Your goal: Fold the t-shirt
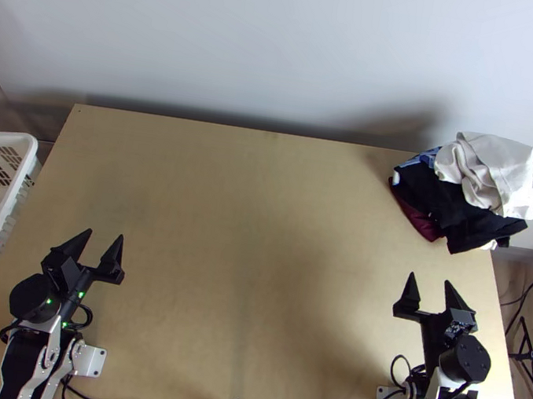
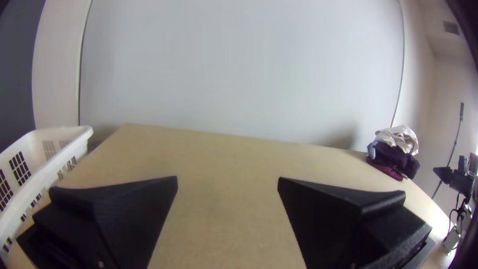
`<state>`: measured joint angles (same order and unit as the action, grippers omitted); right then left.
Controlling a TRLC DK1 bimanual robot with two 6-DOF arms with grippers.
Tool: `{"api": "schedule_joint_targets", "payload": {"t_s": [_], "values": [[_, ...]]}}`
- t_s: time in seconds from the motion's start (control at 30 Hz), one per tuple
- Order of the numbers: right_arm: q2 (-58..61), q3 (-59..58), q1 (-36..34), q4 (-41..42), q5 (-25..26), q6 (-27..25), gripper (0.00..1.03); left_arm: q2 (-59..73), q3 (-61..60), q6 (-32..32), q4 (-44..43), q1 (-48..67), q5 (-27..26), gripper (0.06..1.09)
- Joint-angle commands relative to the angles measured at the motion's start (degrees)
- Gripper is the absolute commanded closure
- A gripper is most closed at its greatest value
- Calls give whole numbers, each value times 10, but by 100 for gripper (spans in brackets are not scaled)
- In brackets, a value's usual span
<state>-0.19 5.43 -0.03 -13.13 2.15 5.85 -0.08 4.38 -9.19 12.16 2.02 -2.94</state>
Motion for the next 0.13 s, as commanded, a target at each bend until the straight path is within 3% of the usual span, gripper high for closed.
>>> {"api": "schedule_joint_targets", "payload": {"t_s": [0.0,0.1], "values": [[0,0,-1,1,1,0,5,0,0,1,1,0,0,11],[0,0,-1,0,1,0,5,0,0,1,1,0,0,11]]}}
